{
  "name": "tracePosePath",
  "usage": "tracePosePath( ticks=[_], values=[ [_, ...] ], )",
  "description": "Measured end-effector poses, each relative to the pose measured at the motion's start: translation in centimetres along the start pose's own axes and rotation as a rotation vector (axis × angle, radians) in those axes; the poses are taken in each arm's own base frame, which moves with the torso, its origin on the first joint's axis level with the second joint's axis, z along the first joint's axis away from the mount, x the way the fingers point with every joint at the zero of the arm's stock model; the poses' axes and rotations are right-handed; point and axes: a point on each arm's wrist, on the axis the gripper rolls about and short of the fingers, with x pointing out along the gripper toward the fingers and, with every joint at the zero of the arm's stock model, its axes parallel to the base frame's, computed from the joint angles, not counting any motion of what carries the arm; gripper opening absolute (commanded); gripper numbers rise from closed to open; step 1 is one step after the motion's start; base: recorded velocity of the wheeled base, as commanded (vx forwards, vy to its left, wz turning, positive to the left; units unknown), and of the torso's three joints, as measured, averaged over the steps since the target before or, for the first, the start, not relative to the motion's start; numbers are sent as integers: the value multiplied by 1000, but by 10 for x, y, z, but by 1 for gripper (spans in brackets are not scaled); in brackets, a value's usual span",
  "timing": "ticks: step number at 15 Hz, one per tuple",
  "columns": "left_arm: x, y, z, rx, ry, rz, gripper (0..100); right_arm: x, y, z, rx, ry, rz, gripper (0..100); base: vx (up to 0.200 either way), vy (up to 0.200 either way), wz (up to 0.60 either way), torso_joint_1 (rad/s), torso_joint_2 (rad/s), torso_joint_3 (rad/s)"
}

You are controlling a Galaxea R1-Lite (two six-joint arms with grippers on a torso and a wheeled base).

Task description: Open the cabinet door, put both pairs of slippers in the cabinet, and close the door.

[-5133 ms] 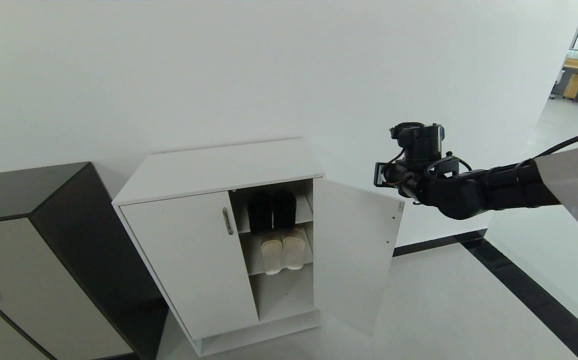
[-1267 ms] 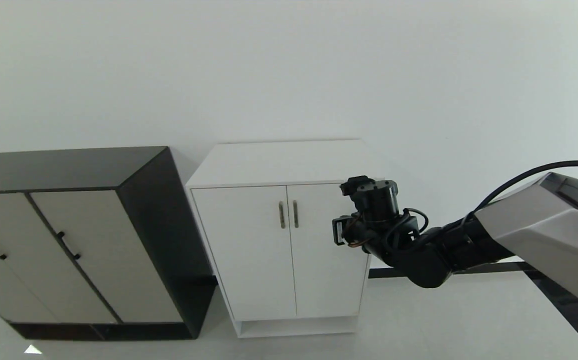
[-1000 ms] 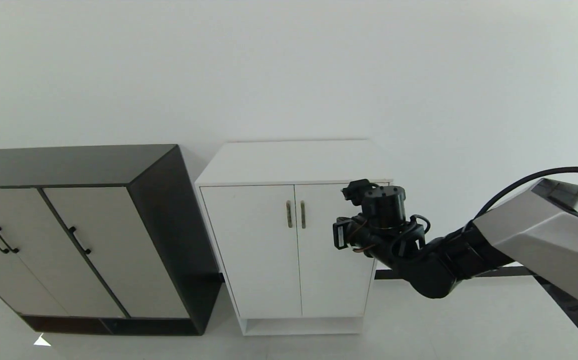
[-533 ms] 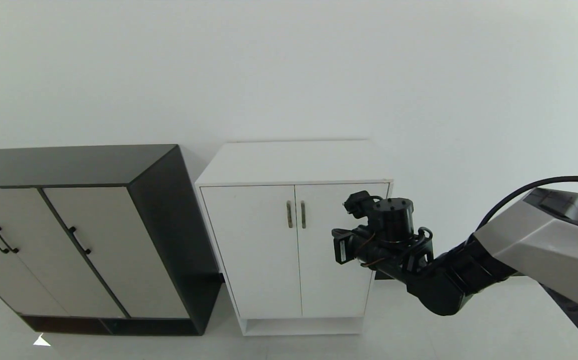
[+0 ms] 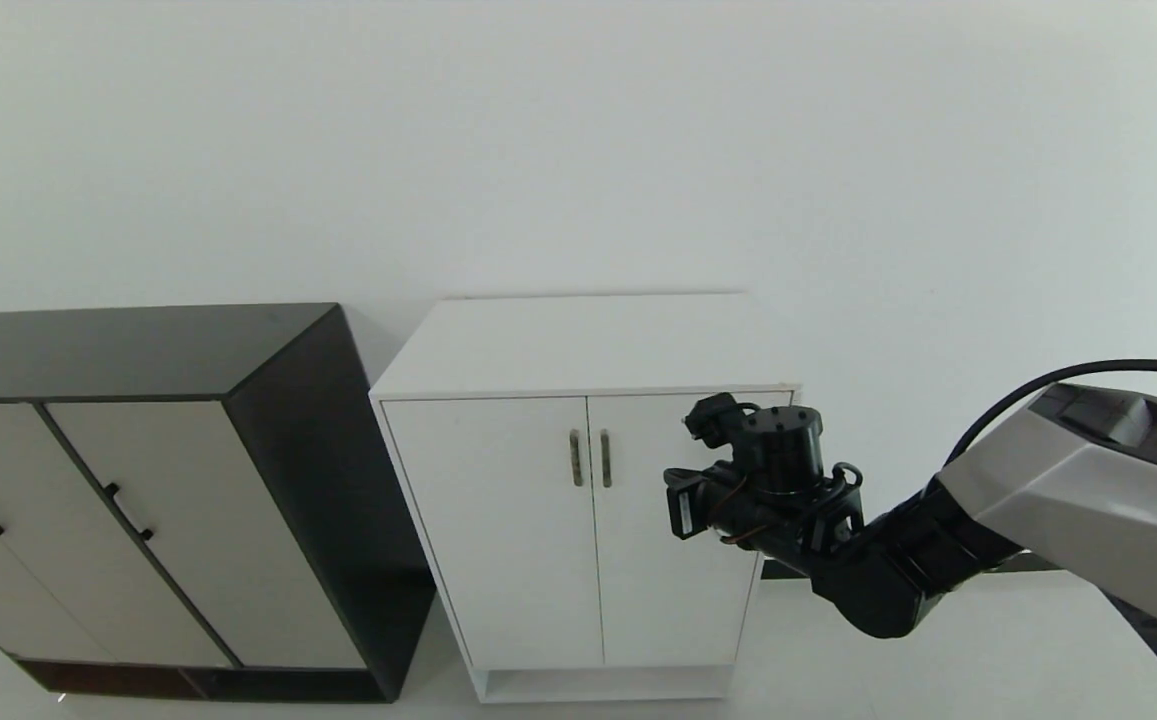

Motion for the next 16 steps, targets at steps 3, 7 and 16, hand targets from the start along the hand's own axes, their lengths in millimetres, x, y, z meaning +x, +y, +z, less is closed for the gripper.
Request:
tracePosePath(
  ticks=[3,7,16],
  values=[
    [0,0,0,0,0,0,0,1,1,-4,-2,12,1,0,200,0,0,7,4,2],
    [0,0,0,-1,0,0,0,2,2,-8,-3,23,4,0,100,0,0,1,1,1],
    [0,0,0,3,0,-1,0,21,-2,-7,5,-5,7,0,0,0,0,0,0,0]
  ],
)
